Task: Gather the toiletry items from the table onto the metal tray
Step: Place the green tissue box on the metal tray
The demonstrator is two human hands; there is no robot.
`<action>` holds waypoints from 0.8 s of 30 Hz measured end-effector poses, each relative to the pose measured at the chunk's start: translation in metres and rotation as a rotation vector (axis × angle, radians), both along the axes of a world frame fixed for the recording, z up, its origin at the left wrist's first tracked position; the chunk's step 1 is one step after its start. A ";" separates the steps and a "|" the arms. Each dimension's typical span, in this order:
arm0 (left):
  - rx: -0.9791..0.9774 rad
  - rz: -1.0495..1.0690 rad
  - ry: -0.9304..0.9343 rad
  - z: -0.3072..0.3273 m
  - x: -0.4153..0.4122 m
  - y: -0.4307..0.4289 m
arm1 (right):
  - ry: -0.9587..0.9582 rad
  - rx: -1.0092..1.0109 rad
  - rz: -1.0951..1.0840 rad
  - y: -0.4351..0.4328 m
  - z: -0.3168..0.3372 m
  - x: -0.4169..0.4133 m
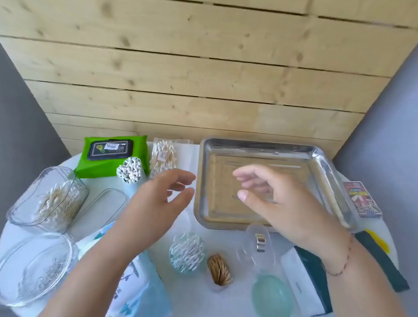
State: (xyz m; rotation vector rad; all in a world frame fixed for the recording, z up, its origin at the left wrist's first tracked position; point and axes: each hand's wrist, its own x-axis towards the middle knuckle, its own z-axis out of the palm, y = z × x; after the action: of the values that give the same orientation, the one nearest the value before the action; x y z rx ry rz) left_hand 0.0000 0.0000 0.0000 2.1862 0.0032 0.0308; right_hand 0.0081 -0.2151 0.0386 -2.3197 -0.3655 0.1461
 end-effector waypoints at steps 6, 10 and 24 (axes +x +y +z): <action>0.123 -0.168 0.019 -0.004 -0.040 0.005 | -0.039 -0.133 0.061 -0.015 -0.002 -0.043; 0.115 -0.145 -0.030 -0.008 -0.055 0.003 | 0.179 -0.413 0.077 -0.074 0.014 -0.071; 0.074 -0.169 -0.121 -0.013 -0.072 -0.017 | 0.267 -0.837 0.052 -0.138 -0.049 -0.067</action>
State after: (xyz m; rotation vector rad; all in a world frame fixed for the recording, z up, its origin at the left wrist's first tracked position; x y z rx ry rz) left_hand -0.0721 -0.0174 -0.0128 2.2482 -0.2545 0.0689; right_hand -0.0592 -0.3533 -0.0107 -3.0493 -0.2520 0.7472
